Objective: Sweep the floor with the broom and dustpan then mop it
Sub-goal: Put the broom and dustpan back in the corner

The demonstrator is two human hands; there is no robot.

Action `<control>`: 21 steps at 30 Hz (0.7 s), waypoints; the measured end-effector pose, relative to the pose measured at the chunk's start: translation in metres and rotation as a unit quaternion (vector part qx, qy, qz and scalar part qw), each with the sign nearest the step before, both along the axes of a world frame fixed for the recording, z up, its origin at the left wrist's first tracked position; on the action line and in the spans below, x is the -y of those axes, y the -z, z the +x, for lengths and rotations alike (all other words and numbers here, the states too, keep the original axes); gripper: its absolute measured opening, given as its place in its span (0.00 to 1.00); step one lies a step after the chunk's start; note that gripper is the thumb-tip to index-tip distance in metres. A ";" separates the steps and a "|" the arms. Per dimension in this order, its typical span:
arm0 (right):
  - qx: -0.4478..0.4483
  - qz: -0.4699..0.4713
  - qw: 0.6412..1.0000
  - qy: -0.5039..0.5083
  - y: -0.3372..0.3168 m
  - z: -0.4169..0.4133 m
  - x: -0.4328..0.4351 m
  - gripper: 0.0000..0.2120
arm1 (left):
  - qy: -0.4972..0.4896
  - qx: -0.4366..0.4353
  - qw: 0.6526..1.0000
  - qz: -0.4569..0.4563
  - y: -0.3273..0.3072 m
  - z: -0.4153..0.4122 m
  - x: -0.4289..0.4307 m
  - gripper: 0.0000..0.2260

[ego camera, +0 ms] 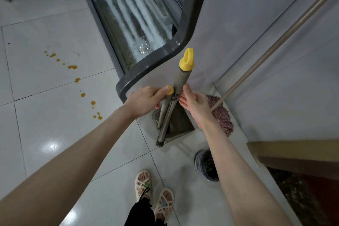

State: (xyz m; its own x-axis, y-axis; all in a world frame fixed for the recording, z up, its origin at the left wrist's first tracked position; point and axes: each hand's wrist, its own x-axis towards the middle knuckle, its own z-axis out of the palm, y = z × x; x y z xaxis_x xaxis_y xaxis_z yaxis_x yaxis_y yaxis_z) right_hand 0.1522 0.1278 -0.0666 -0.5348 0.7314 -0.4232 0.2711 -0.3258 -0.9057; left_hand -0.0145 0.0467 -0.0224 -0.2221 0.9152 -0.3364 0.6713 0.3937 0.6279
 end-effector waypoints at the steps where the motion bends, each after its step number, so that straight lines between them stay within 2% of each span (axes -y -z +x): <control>1: -0.004 -0.006 1.000 -0.001 0.001 0.002 -0.001 0.47 | 0.002 0.001 1.000 0.000 0.000 0.000 0.000 0.21; 3: -0.004 -0.013 1.000 -0.002 0.000 0.002 -0.001 0.46 | 0.003 0.006 1.000 -0.002 0.000 0.000 -0.002 0.20; 8: -0.018 -0.013 1.000 0.018 -0.002 -0.005 0.004 0.59 | 0.001 0.004 1.000 0.010 -0.002 0.000 -0.003 0.20; 12: -0.031 -0.020 0.999 0.027 0.000 -0.006 0.006 0.58 | 0.002 0.012 1.000 0.005 0.001 -0.002 -0.001 0.20; 15: -0.032 -0.044 0.998 0.034 -0.007 -0.003 0.011 0.46 | -0.012 0.049 0.999 -0.001 0.001 -0.005 0.002 0.21; 19: -0.016 -0.081 0.995 0.055 -0.019 -0.006 0.019 0.18 | -0.034 0.067 0.997 0.019 -0.004 -0.004 0.003 0.25; 20: -0.011 -0.081 0.995 0.060 -0.025 -0.005 0.021 0.14 | -0.033 0.059 0.997 0.026 -0.008 -0.003 0.004 0.25; 21: -0.009 -0.078 0.995 0.065 -0.028 -0.005 0.023 0.15 | -0.031 0.049 0.998 0.028 -0.009 -0.003 0.005 0.24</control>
State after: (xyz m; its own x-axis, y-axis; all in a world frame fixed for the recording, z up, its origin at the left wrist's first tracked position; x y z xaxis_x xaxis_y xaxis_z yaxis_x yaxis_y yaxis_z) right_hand 0.1472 0.1052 -0.0385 -0.4489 0.7209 -0.5281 0.2012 -0.4942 -0.8457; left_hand -0.0173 0.0422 -0.0131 -0.2474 0.9185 -0.3084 0.5812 0.3953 0.7113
